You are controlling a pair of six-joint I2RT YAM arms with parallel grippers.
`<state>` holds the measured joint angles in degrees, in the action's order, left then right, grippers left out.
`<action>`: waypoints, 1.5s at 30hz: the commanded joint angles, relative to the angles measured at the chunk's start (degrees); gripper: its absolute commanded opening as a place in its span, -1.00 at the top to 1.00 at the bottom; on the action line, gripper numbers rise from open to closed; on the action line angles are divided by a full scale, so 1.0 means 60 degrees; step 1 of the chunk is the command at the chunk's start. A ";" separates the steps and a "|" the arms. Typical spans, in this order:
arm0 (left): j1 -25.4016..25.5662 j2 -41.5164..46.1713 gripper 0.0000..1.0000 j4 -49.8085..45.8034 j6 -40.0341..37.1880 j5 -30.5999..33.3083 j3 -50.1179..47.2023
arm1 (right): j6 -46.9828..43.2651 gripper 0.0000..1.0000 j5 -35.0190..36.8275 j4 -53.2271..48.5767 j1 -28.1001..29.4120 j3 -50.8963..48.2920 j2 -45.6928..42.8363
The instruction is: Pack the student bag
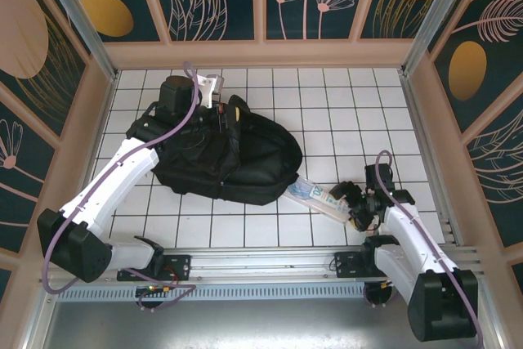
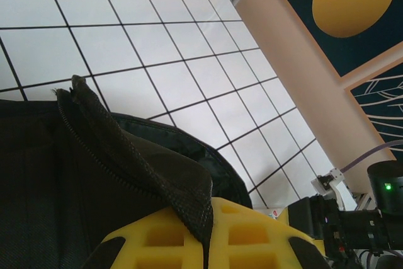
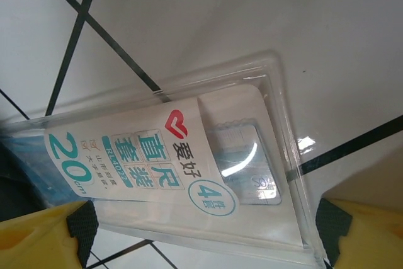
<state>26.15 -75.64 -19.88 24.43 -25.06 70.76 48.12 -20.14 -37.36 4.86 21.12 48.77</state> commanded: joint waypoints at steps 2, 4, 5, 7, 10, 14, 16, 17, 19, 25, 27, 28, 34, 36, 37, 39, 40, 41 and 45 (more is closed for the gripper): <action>-0.0081 0.0026 1.00 0.0427 -0.0030 0.0061 -0.0046 | -0.0474 -0.83 -0.1018 0.1237 -0.0048 -0.0413 0.0233; -0.0074 0.0009 1.00 0.0420 -0.0015 0.0058 -0.0046 | -0.0645 -0.82 -0.1573 0.2003 -0.0045 -0.0473 0.0537; -0.0080 0.0011 1.00 0.0405 -0.0006 0.0082 -0.0053 | -0.0739 -0.80 -0.1794 0.2429 -0.0049 -0.0481 0.0663; -0.0081 0.0034 1.00 0.0387 0.0023 0.0138 -0.0074 | -0.0929 -0.79 -0.2322 0.3348 -0.0048 -0.0482 0.0863; -0.0089 0.0027 1.00 0.0305 0.0102 0.0271 -0.0090 | -0.1130 -0.75 -0.2935 0.4413 -0.0044 -0.0226 0.1314; -0.0085 0.0073 1.00 0.0223 0.0149 0.0443 -0.0155 | -0.1230 -0.72 -0.3565 0.5226 -0.0047 0.0257 0.1774; -0.0084 0.0082 1.00 0.0165 0.0135 0.0538 -0.0163 | -0.1299 -0.71 -0.3736 0.5267 -0.0041 0.0492 0.1907; -0.0083 0.0093 1.00 0.0164 0.0134 0.0544 -0.0163 | -0.1350 -0.70 -0.3815 0.5235 -0.0036 0.0607 0.1922; -0.0083 0.0084 1.00 0.0151 0.0133 0.0571 -0.0163 | -0.1405 -0.70 -0.3892 0.5240 -0.0041 0.0699 0.1879; -0.0083 0.0025 1.00 0.0218 0.0145 0.0613 -0.0188 | -0.1049 -0.69 -0.4113 0.5888 -0.0041 0.0457 0.1445; -0.0089 -0.0031 1.00 0.0262 0.0148 0.0546 -0.0209 | -0.0705 -0.68 -0.4112 0.6303 -0.0041 0.0297 0.1287; -0.0081 -0.0039 1.00 0.0252 0.0148 0.0544 -0.0207 | -0.0576 -0.67 -0.4114 0.6491 -0.0032 0.0223 0.1211; -0.0085 0.0027 1.00 0.0252 0.0133 0.0456 -0.0240 | 0.0239 -0.57 -0.4300 0.7731 -0.0021 -0.0156 0.1187; -0.0083 0.0047 1.00 0.0237 0.0141 0.0402 -0.0264 | 0.0560 -0.52 -0.4429 0.8282 0.0056 -0.0267 0.1259; -0.0085 0.0060 1.00 0.0248 0.0134 0.0386 -0.0279 | 0.0651 -0.49 -0.4371 0.8417 0.0134 -0.0269 0.1272; -0.0081 0.0104 1.00 0.0266 0.0148 0.0376 -0.0336 | 0.0771 -0.45 -0.4297 0.8704 0.0357 -0.0285 0.1293; -0.0082 0.0122 1.00 0.0266 0.0152 0.0361 -0.0350 | 0.0833 -0.44 -0.4276 0.8855 0.0485 -0.0273 0.1351; -0.0082 0.0144 1.00 0.0266 0.0165 0.0329 -0.0366 | 0.0880 -0.43 -0.4275 0.8967 0.0588 -0.0262 0.1415; -0.0083 0.0206 1.00 0.0295 0.0187 0.0282 -0.0368 | 0.0756 -0.33 -0.3997 0.8893 0.1088 0.0014 0.1875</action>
<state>25.82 -75.79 -19.51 25.12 -22.09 69.25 52.10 -43.94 12.49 9.80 19.88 58.70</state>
